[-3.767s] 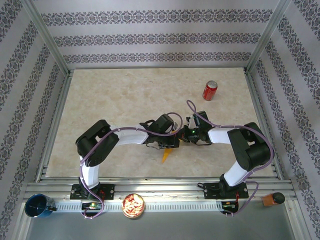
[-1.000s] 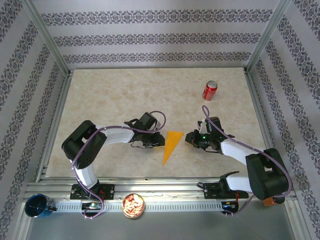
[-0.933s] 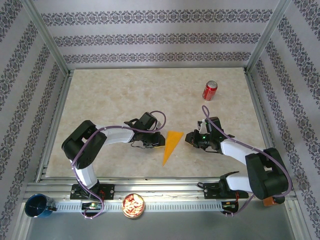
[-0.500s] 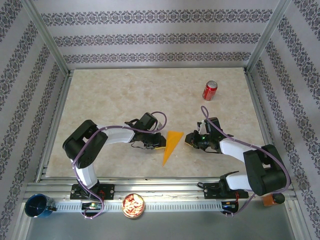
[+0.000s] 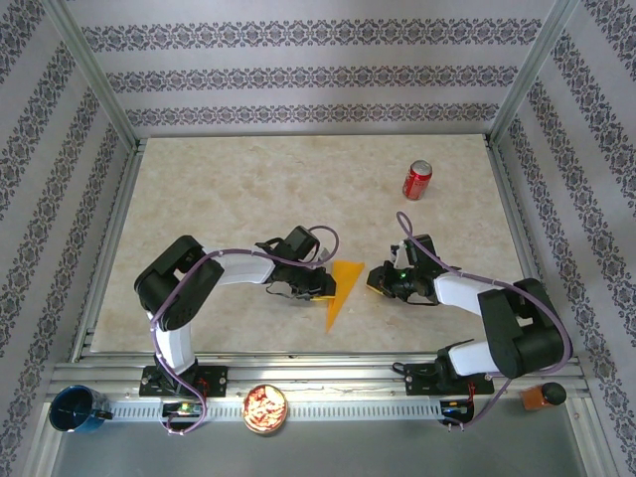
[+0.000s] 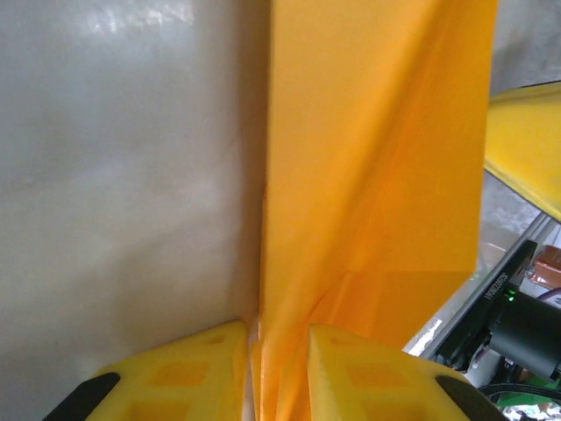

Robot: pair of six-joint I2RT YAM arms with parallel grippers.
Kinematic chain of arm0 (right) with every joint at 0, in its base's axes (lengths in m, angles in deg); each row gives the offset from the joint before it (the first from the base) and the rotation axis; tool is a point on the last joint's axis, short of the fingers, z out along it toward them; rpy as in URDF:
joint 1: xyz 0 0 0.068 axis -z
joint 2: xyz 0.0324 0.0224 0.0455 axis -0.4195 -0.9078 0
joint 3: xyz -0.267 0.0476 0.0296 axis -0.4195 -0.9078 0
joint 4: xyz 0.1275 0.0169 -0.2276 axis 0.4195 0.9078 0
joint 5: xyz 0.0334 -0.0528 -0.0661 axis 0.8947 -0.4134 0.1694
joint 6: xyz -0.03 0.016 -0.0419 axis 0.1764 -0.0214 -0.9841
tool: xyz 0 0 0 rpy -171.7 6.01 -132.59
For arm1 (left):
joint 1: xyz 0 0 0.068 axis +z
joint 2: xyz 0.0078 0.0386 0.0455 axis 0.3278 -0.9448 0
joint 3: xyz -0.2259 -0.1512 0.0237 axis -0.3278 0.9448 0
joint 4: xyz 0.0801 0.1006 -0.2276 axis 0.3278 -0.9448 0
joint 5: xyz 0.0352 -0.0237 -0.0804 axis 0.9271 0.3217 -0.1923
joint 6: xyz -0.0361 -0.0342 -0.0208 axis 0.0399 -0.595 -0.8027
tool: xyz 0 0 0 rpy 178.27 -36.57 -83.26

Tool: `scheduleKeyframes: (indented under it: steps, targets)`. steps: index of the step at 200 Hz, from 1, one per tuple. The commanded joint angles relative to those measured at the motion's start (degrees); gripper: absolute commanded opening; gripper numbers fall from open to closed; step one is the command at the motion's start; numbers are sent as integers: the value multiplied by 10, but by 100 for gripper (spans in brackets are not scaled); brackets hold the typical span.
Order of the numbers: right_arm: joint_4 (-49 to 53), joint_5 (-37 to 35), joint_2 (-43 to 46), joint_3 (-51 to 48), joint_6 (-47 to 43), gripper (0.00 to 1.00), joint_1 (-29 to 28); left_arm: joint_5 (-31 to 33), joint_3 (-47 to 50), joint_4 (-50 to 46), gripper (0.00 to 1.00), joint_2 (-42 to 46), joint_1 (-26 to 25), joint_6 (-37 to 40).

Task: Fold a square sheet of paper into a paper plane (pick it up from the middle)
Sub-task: Fold the wing for the fifth time at the center of the table, then move a paper plane to the center of the table.

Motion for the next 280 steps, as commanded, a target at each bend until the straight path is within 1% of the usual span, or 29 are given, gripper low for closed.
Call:
scheduleKeyframes:
  steps: [1,28,42,63,103,116,145,164,175,195,208,230,245,280]
  targets:
    - [-14,4,-7,-2,5,17,-6,-25,-8,19,24,-15,-11,7]
    - [-15,3,-11,0,7,17,-9,-27,-7,40,23,-21,-12,-1]
    - [-15,3,-14,2,5,17,-11,-29,-9,45,20,-26,-12,-5]
    - [-15,3,-17,4,6,17,-13,-27,-3,63,19,-26,-12,-11]
    - [-16,3,-21,6,8,17,-19,-34,2,94,12,-24,-12,-23]
    - [-14,5,-16,7,10,17,-21,-34,9,113,8,-18,-12,-31]
    - [5,4,16,15,16,22,-21,-18,20,128,2,8,-12,-44]
    - [13,4,50,19,27,27,-21,22,17,78,0,34,-12,-28]
    - [8,9,69,21,35,30,-21,61,9,26,0,51,-13,-12]
    - [10,20,89,37,42,34,-33,156,-14,-82,0,77,-17,17]
    - [10,20,88,48,49,37,-46,187,-21,-115,0,88,-18,25]
    - [10,18,61,76,53,41,-73,210,-27,-138,0,97,-19,29]
    - [6,10,32,93,59,44,-89,215,-28,-141,0,101,-19,29]
    - [2,6,-36,134,60,45,-122,222,-35,-157,0,107,-20,31]
